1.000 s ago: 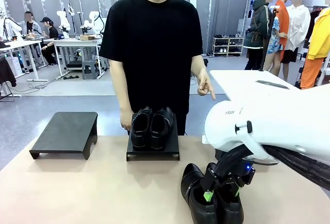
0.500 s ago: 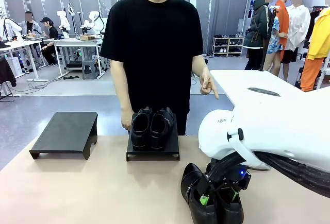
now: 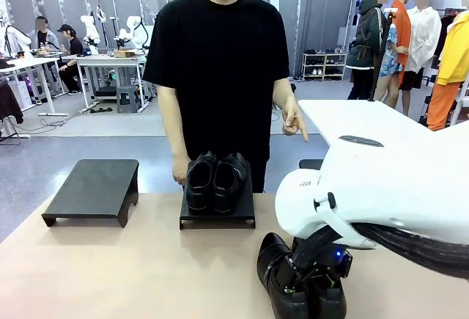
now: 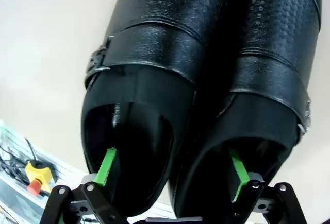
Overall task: Place the shoes on the stand as instructed by the person.
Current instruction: Pick up another pair of Shoes and place it on the Shoes Stand indicated by the person.
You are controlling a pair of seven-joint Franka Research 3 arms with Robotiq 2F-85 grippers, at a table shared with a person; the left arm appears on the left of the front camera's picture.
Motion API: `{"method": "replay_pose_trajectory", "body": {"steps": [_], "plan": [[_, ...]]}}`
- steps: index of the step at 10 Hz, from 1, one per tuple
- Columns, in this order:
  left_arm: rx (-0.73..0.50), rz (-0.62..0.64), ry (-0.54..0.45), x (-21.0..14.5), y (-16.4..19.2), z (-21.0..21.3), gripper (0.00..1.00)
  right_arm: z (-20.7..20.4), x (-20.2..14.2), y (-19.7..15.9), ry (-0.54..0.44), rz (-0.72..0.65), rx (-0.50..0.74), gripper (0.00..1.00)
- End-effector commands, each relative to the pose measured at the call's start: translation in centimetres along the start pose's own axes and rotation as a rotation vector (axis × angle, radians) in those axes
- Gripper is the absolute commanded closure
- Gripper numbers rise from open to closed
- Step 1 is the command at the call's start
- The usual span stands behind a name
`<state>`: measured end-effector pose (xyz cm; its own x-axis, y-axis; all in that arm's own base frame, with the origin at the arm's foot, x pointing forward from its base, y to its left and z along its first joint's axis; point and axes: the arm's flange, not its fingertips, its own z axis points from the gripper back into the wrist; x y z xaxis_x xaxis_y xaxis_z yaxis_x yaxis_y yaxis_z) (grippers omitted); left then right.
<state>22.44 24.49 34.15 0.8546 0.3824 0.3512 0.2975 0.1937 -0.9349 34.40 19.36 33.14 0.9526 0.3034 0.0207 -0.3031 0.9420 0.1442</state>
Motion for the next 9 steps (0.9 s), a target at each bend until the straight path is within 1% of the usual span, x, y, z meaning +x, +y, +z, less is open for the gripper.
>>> {"method": "replay_pose_trajectory", "body": {"steps": [1, 3, 4, 5, 6, 7, 8, 9], "plan": [[-0.01, -0.009, 0.003, -0.23, -0.29, 0.02, 0.0, -0.28, 1.04, 0.48, 0.022, -0.026, 0.013, 0.0], [-0.01, -0.009, 0.003, -0.23, -0.29, 0.02, 0.0, -0.02, 1.04, 0.66, -0.012, -0.027, -0.011, 0.13], [-0.01, -0.009, 0.003, -0.23, -0.29, 0.02, 0.0, 0.02, 0.91, 0.83, -0.011, -0.035, 0.0, 0.23], [-0.01, -0.009, 0.003, -0.23, -0.29, 0.02, 0.0, 0.02, 1.05, 0.7, -0.011, -0.038, -0.002, 0.3], [-0.01, -0.009, 0.003, -0.23, -0.29, 0.02, 0.0, 0.03, 1.11, 0.63, -0.018, -0.041, -0.003, 0.41], [-0.01, -0.009, 0.003, -0.23, -0.29, 0.02, 0.0, 0.17, 1.09, 0.58, -0.024, -0.045, -0.01, 0.48], [-0.01, -0.009, 0.003, -0.23, -0.29, 0.02, 0.0, 0.33, 1.12, 0.68, -0.028, -0.048, -0.012, 0.45], [-0.01, -0.009, 0.003, -0.23, -0.29, 0.02, 0.0, 0.43, 1.08, 0.78, -0.032, -0.049, -0.018, 0.67]]}}
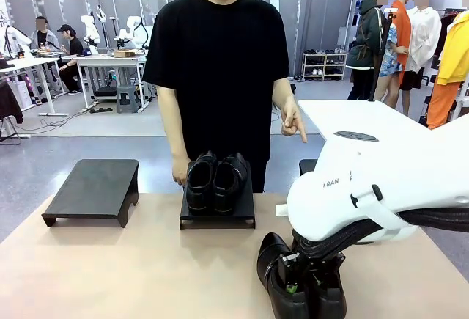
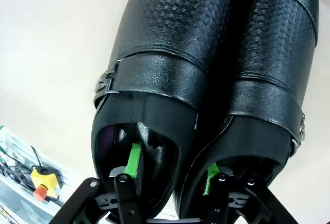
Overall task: Place the shoes on the stand as instructed by the person.
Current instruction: Pick up another pair of Shoes and place it on the Shoes Stand indicated by the person.
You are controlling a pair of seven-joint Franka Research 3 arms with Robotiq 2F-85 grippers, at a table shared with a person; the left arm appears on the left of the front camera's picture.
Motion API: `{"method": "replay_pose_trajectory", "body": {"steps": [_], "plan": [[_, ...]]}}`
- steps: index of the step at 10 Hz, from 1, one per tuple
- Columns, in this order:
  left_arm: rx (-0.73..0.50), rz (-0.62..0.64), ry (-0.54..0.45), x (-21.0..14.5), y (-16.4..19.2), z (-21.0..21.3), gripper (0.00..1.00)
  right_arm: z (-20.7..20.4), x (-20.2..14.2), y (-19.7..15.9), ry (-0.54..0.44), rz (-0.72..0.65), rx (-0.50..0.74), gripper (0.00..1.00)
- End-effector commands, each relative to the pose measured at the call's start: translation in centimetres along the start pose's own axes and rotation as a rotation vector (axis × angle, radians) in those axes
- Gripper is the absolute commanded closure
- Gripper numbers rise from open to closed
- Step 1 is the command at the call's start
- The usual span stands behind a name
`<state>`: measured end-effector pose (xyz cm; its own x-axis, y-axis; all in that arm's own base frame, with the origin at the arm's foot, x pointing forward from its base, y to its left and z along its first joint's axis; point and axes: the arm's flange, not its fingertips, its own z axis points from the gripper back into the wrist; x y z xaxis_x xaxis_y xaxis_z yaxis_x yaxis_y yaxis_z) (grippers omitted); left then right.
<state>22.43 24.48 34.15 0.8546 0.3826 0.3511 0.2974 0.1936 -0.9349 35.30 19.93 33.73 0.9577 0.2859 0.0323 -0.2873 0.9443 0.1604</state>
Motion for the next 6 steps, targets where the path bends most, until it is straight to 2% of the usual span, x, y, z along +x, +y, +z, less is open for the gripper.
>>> {"method": "replay_pose_trajectory", "body": {"steps": [1, 2, 3, 4, 6], "plan": [[-0.01, -0.009, 0.003, -0.22, -0.29, 0.02, 0.0, -0.01, 0.02, 0.51, -0.018, -0.032, -0.036, 0.63], [-0.01, -0.009, 0.003, -0.22, -0.29, 0.02, 0.0, 0.06, 0.05, 0.61, -0.02, -0.034, -0.04, 0.85], [-0.01, -0.009, 0.003, -0.22, -0.29, 0.02, 0.0, 0.05, 0.09, 0.67, -0.025, -0.034, -0.044, 0.81], [-0.01, -0.009, 0.003, -0.22, -0.29, 0.02, 0.0, 0.06, 0.01, 0.67, -0.036, -0.042, -0.054, 1.0], [-0.01, -0.009, 0.003, -0.22, -0.29, 0.02, 0.0, 0.29, -0.04, 0.74, -0.036, -0.04, -0.055, 1.0]]}}
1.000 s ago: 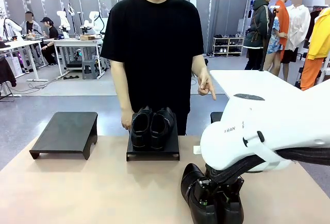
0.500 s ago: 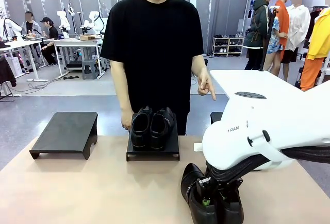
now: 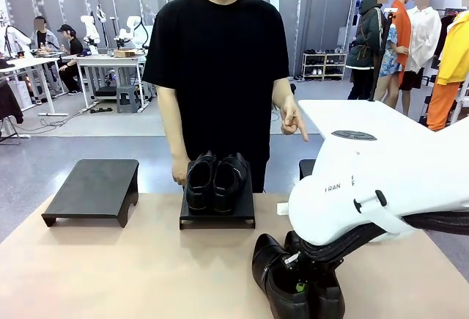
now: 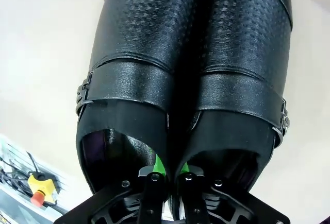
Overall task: Place the shoes on the stand as instructed by the person.
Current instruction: Pick up another pair of Shoes and place it on the Shoes Stand indicated by the person.
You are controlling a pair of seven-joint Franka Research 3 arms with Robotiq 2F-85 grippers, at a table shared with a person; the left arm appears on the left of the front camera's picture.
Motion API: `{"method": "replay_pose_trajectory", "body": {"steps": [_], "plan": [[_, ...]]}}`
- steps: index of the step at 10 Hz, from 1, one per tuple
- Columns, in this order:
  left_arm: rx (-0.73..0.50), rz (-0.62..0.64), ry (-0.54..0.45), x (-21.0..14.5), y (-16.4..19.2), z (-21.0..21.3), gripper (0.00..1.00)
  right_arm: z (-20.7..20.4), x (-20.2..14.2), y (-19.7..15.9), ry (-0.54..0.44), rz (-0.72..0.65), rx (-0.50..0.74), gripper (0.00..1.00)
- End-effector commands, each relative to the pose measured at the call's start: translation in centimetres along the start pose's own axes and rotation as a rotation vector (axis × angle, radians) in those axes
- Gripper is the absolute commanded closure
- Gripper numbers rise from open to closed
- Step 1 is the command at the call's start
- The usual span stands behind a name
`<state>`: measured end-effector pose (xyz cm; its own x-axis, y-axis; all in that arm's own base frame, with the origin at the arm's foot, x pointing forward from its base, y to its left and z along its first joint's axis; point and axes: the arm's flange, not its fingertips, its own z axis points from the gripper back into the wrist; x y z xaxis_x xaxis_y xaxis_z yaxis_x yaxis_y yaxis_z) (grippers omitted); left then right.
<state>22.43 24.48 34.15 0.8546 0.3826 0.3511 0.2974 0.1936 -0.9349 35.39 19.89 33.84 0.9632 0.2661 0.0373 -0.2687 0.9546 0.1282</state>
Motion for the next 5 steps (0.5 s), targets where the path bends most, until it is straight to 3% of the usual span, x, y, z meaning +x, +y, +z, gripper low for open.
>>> {"method": "replay_pose_trajectory", "body": {"steps": [1, 5], "plan": [[-0.01, -0.009, 0.003, -0.2, -0.3, 0.0, 0.0, 0.4, -0.3, 0.9, -0.031, -0.016, -0.018, 1.0], [-0.01, -0.009, 0.003, -0.2, -0.3, 0.0, 0.0, 3.3, -0.3, 0.8, -0.067, 0.006, -0.02, 1.0]]}}
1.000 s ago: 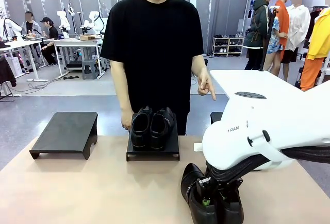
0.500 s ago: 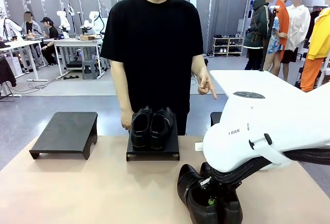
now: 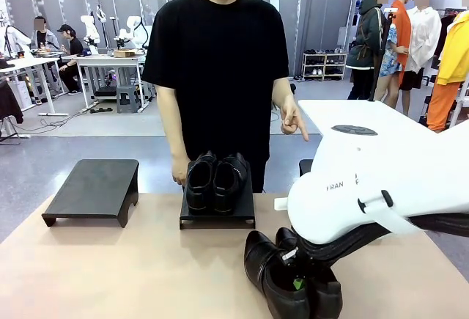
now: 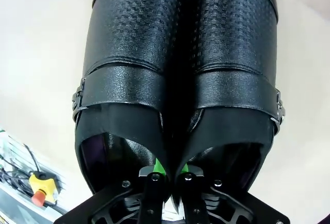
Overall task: Place the shoes on the stand as instructed by the person.
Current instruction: Pick up another pair of Shoes and place it on the Shoes Stand indicated by the person.
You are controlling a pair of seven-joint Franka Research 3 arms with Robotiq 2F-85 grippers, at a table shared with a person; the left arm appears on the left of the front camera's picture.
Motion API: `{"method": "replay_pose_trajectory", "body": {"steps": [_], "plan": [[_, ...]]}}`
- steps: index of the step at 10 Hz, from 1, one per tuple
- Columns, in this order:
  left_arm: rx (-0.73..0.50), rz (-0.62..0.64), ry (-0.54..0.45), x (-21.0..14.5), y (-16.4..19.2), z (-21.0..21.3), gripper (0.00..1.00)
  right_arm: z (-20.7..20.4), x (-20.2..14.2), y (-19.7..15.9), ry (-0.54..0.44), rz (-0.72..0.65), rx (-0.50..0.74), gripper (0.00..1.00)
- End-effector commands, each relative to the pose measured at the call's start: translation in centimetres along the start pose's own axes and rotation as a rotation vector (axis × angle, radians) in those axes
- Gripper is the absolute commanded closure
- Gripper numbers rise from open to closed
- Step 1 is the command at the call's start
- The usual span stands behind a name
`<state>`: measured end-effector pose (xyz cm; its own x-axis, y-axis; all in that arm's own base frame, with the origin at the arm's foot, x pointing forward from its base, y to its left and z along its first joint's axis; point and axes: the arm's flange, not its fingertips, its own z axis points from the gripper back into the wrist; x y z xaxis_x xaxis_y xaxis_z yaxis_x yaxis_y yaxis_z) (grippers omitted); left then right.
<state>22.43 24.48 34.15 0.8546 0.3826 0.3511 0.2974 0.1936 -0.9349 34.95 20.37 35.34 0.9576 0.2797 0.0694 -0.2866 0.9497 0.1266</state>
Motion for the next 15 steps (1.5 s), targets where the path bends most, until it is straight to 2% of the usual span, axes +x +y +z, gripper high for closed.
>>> {"method": "replay_pose_trajectory", "body": {"steps": [1, 6, 12, 15], "plan": [[-0.01, -0.009, 0.003, -0.2, -0.3, 0.0, 0.0, 3.5, 0.0, -0.3, -0.083, -0.014, -0.037, 1.0], [-0.01, -0.009, 0.003, -0.2, -0.3, 0.0, 0.0, 8.3, -0.4, -2.7, -0.134, 0.008, -0.049, 1.0], [-0.01, -0.009, 0.003, -0.2, -0.3, 0.0, 0.0, 13.6, -0.7, -11.3, -0.201, -0.044, -0.081, 1.0], [-0.01, -0.009, 0.003, -0.2, -0.3, 0.0, 0.0, 14.6, -0.9, -13.7, -0.229, -0.037, -0.099, 1.0]]}}
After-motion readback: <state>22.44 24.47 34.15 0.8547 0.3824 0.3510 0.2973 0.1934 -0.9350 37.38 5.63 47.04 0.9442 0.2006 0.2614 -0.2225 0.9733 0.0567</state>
